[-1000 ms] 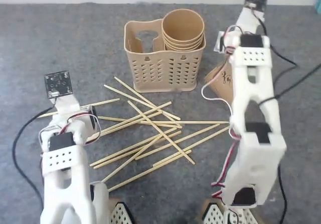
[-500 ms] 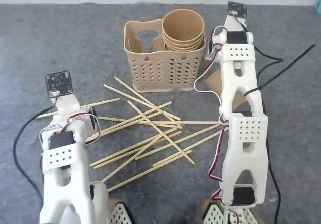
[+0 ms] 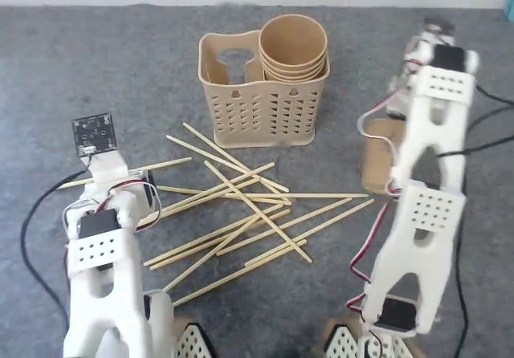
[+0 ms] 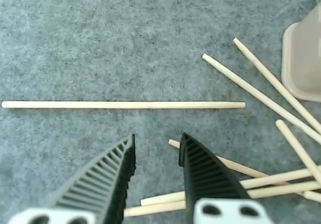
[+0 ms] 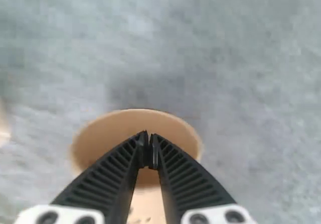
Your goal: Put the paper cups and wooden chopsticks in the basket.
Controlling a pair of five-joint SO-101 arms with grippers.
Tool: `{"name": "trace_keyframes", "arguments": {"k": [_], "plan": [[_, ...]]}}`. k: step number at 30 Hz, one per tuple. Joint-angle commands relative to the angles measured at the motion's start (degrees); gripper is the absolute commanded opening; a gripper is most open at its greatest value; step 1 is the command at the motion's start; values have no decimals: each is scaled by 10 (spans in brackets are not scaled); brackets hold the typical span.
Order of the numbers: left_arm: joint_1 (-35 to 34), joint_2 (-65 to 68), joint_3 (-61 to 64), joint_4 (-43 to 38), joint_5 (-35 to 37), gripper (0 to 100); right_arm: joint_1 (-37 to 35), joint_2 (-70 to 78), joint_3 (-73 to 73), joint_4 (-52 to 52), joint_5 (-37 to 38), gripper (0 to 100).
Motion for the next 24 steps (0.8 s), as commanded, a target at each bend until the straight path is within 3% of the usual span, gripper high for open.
{"name": "trace_keyframes", "arguments": {"k": [1,11,24], "plan": [[-4,1,-14,-15,-3,137,54,-75,59,24,43,8],[-4,1,-10,-29,-3,137,68,-313,357,22,126,8],[-6,1,-10,-28,-3,137,-10,-639,759,-87,141,8]]}}
